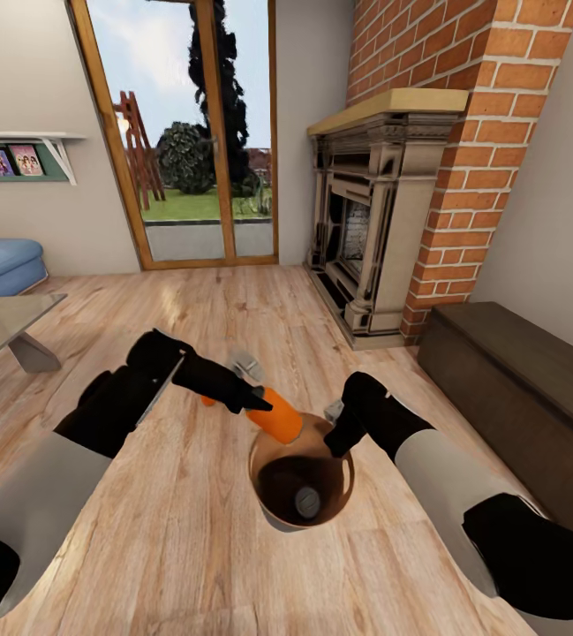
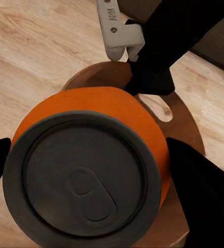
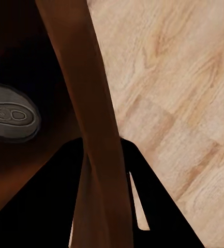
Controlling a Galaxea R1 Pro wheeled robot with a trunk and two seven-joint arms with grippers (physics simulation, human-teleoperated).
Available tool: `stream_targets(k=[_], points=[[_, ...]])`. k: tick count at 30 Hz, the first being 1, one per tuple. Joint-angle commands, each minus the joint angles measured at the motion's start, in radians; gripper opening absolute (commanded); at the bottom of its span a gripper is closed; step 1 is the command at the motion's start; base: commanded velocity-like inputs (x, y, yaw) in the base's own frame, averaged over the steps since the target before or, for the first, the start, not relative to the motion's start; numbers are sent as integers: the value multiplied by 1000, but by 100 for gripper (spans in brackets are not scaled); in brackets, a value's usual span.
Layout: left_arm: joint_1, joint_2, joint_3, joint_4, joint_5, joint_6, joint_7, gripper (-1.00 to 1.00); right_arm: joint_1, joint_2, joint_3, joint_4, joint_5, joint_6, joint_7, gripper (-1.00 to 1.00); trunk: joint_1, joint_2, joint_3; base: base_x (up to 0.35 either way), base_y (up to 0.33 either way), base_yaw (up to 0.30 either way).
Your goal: Put the three can of soda from the living room inside the tash can in the kitchen.
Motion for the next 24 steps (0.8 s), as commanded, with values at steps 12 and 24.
stream_targets(k=[12,24], points=[[2,-35,-97,-2,-47,0,-1,-100,-1,12,-2,0,-9,8,-2,-100,0,0,0,0,0,0],[6,-70,-192,8,-131,0,1,-100,-1,14,-2,-2,-9,8,-3,-100,0,0,0,0,0,0]])
